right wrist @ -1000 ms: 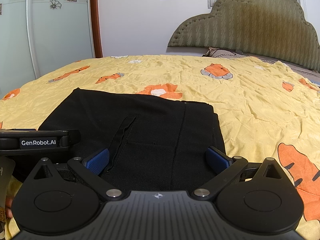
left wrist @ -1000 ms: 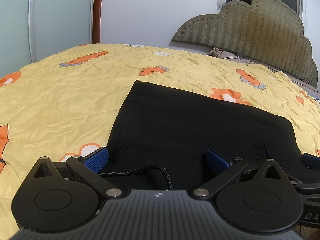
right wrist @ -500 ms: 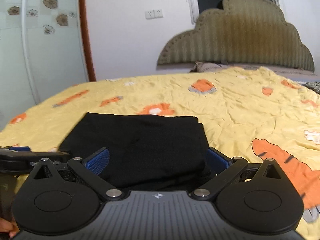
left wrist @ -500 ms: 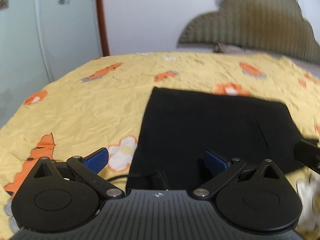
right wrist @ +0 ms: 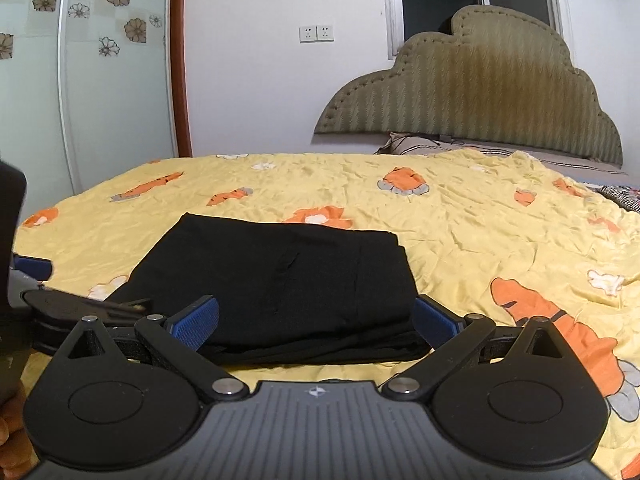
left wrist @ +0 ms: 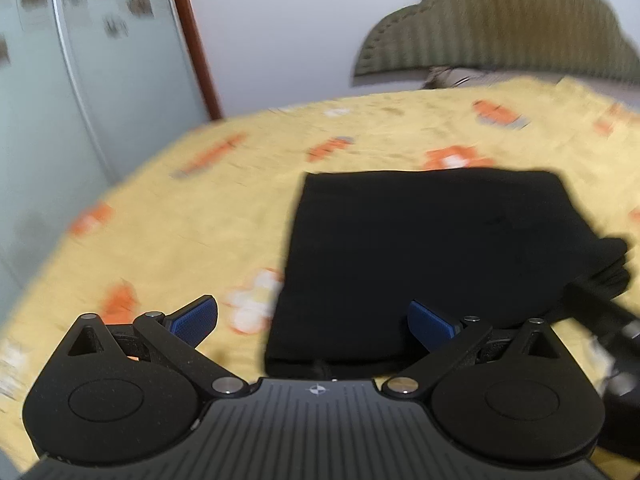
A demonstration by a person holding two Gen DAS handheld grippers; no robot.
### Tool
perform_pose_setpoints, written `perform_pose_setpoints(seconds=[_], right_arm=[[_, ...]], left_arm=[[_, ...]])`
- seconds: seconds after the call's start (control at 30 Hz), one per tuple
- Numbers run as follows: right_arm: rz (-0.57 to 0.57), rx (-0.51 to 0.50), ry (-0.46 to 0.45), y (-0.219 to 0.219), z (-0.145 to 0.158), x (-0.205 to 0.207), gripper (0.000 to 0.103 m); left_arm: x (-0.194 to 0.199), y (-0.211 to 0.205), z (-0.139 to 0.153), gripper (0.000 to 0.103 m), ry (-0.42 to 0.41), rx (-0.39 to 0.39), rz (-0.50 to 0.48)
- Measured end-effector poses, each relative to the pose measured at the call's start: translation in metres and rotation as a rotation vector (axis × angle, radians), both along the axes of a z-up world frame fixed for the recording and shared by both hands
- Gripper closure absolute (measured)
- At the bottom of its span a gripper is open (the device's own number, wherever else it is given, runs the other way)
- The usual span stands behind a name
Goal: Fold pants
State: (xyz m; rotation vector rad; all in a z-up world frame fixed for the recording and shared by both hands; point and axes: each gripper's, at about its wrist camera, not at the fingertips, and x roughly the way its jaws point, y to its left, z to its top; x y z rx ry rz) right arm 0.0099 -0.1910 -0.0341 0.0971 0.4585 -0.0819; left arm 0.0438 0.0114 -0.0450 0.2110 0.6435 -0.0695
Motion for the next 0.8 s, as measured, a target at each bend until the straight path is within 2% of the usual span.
perform_pose_setpoints(seconds=[0.07, 0.13, 0.23, 0.43, 0.8], right_arm=[[-0.011, -0.012, -0.010, 0.001, 0.000, -0.003, 0.000], [-0.009, -0.016, -0.012, 0.001, 0.002, -0.005, 0.000], [-0.005, -0.016, -0.016, 0.000, 0.004, -0.007, 0.000], [0.018, -0.014, 0.006, 0.002, 0.000, -0.011, 0.000], [0.044, -0.025, 0.042, 0.006, -0.002, -0.020, 0.000]], left_arm=[[0.004, 0.007, -0.001, 0.000, 0.040, -0.087, -0.019], [0.006, 0.010, -0.003, 0.000, 0.047, -0.113, -0.003], [0.005, 0.009, -0.004, 0.000, 0.022, -0.077, 0.026], [0.001, 0.003, -0.005, 0.000, 0.012, -0.041, 0.003], [-0.006, 0.011, -0.007, 0.000, 0.038, -0.084, -0.005]])
